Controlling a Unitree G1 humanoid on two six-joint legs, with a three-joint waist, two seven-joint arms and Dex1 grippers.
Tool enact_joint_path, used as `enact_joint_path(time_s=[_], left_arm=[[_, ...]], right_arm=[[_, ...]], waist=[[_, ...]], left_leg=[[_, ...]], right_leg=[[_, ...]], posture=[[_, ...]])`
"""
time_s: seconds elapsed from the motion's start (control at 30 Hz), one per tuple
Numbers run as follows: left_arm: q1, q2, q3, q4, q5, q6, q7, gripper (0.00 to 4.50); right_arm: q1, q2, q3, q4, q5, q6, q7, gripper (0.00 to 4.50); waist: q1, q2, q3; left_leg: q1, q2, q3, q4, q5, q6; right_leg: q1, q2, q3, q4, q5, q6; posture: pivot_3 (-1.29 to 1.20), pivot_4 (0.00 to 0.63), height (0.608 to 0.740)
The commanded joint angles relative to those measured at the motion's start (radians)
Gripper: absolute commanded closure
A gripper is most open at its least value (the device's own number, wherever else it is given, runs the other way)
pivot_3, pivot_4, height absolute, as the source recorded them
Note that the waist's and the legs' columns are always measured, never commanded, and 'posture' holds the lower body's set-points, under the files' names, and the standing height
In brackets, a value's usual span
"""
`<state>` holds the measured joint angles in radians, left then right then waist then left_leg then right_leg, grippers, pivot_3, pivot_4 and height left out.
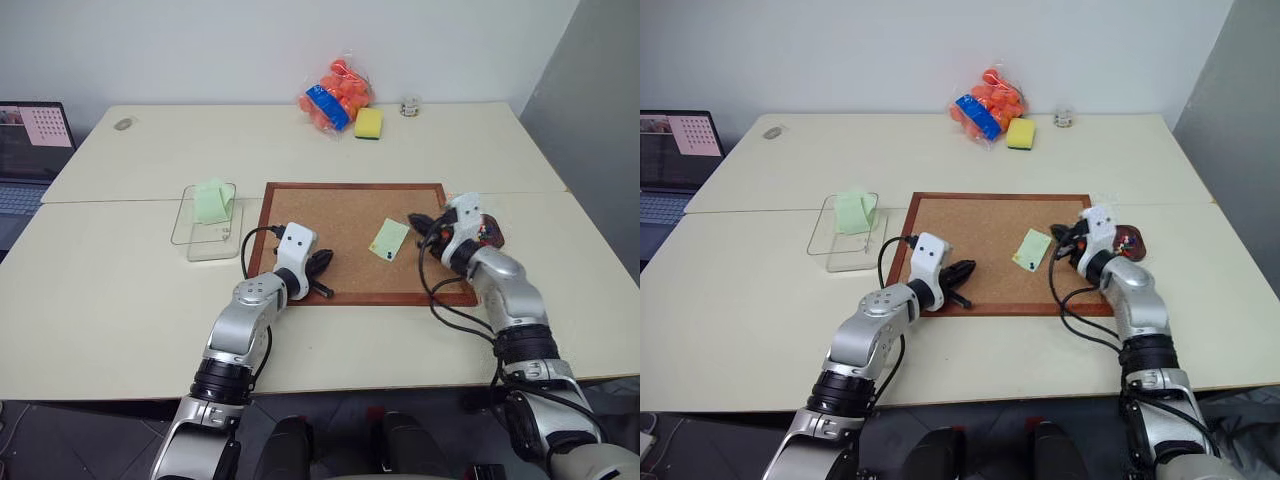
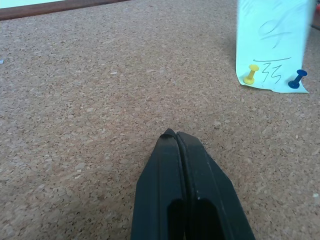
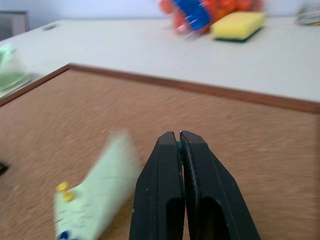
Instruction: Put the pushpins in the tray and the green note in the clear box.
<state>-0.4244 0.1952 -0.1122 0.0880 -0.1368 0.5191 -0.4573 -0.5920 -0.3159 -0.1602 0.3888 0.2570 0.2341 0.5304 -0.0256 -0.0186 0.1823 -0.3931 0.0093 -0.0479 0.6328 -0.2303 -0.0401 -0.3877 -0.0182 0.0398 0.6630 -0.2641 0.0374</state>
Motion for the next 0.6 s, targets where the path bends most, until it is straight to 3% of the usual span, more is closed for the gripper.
enact_joint_path(time_s=[0.03,0.33,0.53,0.6], left_arm=[[0.019,-0.007,-0.028,0.042,0.002,0.026,-0.015,4.5],[0.011,-0.011,-0.031,0.051,0.004,0.022,-0.02,4.5],[0.023,-0.002,-0.023,0.042,0.006,0.023,-0.019,4.5],[0.026,0.0,-0.022,0.038,0.005,0.025,-0.019,4.5]], right_arm=[[-0.023,-0.066,-0.056,0.016,-0.031,-0.02,-0.088,4.44],[-0.108,-0.126,-0.053,0.238,-0.113,-0.095,-0.193,4.44],[-0.121,-0.114,-0.054,0.279,-0.107,-0.103,-0.183,4.44],[-0.125,-0.109,-0.055,0.287,-0.106,-0.101,-0.187,4.01]], waist=[[0.0,0.0,0.0],[-0.001,0.0,0.0],[0.0,0.0,0.0],[-0.001,0.0,0.0]], left_leg=[[0.0,0.0,0.0,0.0,0.0,0.0],[0.001,-0.002,0.001,0.0,0.0,0.0],[0.0,-0.001,0.001,0.0,0.0,0.0],[0.0,-0.001,0.001,0.0,0.0,0.0]], right_leg=[[0.0,0.0,0.0,0.0,0.0,0.0],[0.0,0.0,0.001,0.0,-0.001,0.001],[0.0,0.0,0.001,0.0,0.0,0.001],[0.0,0.0,0.001,0.0,0.0,0.001]], posture=[[0.0,0.15,0.74],[0.0,0.15,0.74],[0.0,0.15,0.74],[0.0,0.15,0.74]])
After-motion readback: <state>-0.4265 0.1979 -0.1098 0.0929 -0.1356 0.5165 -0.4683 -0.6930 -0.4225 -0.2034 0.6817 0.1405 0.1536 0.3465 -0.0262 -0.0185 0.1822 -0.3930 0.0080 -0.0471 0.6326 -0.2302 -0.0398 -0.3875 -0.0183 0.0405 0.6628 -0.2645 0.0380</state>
